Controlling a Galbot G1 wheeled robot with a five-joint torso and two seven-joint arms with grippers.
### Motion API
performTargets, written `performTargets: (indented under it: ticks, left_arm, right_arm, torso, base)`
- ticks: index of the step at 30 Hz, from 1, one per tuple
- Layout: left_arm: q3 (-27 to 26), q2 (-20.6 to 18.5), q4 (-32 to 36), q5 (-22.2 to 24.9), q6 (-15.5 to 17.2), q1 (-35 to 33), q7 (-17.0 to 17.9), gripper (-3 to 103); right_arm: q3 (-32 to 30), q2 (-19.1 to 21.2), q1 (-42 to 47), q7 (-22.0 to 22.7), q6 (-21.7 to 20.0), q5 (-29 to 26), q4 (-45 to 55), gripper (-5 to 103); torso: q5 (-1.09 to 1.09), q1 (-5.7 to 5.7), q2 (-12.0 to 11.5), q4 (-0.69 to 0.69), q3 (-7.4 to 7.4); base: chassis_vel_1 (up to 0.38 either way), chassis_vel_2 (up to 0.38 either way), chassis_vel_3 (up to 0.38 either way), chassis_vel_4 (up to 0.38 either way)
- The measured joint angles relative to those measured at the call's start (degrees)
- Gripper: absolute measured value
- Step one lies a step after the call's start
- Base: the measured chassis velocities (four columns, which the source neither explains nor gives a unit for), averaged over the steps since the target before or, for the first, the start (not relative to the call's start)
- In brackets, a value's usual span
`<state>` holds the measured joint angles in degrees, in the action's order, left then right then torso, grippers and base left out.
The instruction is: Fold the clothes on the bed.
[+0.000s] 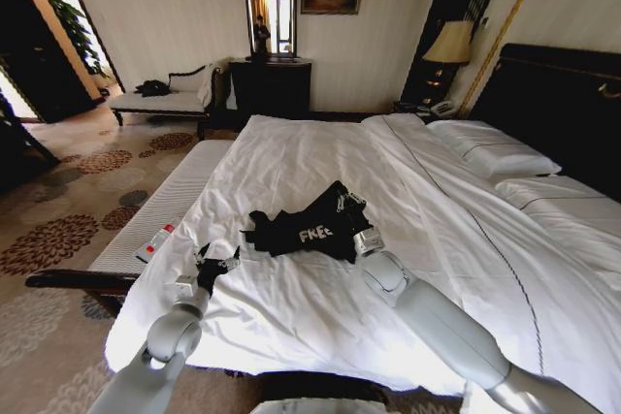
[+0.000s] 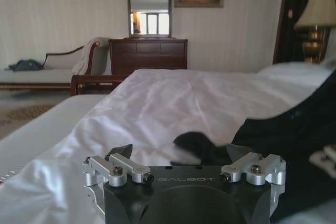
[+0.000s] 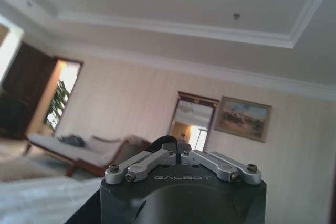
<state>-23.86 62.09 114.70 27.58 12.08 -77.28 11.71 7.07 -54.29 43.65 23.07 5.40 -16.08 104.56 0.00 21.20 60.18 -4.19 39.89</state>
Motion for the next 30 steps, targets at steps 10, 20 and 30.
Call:
performTargets:
  ticks: [10, 20, 30]
  left_arm:
    - [3.0, 0.0, -1.0, 4.2, 1.9, 4.5, 0.4, 100]
    - [9.4, -0.3, -7.6, 12.2, 4.0, 15.0, 1.2, 100]
    - [9.9, 1.4, -13.8, 17.6, 5.5, 17.5, 2.7, 100]
  right_arm:
    - [-4.3, -0.6, 0.9, -4.8, 6.3, -8.4, 2.9, 0]
    - [-7.7, 0.1, 3.0, -8.1, 8.6, -12.8, 5.4, 0]
    - [-7.5, -0.5, 3.5, -8.3, 8.4, -11.3, 3.8, 0]
  torso:
    - [0.01, 0.00, 0.0, 0.00, 0.00]
    - [0.01, 0.00, 0.0, -0.01, -0.01]
    - [0.00, 0.00, 0.0, 0.00, 0.00]
  base:
    - [0.000, 0.000, 0.000, 0.000]
    - [0.000, 0.000, 0.000, 0.000]
    - [0.000, 0.000, 0.000, 0.000]
